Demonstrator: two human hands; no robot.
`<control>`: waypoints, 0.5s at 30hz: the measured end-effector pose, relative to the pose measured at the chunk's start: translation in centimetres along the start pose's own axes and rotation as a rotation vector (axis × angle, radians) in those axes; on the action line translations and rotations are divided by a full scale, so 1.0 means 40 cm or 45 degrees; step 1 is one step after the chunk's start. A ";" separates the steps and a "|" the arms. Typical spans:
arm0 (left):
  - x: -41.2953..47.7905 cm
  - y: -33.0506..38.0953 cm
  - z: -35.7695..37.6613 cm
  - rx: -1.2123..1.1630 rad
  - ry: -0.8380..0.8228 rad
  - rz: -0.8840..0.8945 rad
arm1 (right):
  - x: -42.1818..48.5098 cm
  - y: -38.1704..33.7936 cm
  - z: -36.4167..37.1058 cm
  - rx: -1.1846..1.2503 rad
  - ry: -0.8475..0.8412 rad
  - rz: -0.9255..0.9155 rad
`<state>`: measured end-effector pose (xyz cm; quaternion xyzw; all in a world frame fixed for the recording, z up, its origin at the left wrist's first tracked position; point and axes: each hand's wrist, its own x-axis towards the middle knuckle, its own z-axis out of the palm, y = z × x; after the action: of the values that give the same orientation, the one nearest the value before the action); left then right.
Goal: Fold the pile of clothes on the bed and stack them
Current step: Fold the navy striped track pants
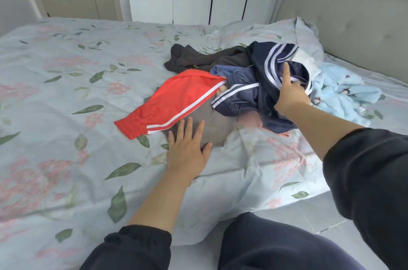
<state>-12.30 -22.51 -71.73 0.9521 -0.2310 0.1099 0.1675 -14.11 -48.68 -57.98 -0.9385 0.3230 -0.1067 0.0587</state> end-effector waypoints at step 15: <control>-0.070 -0.151 -0.228 -1.067 0.575 -0.367 | -0.268 -0.403 -0.136 0.842 0.591 -0.851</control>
<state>-13.05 -12.94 -65.78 0.7775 -0.0793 0.1867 0.5953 -14.08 -29.60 -51.54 -0.8733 -0.0404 -0.4212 0.2414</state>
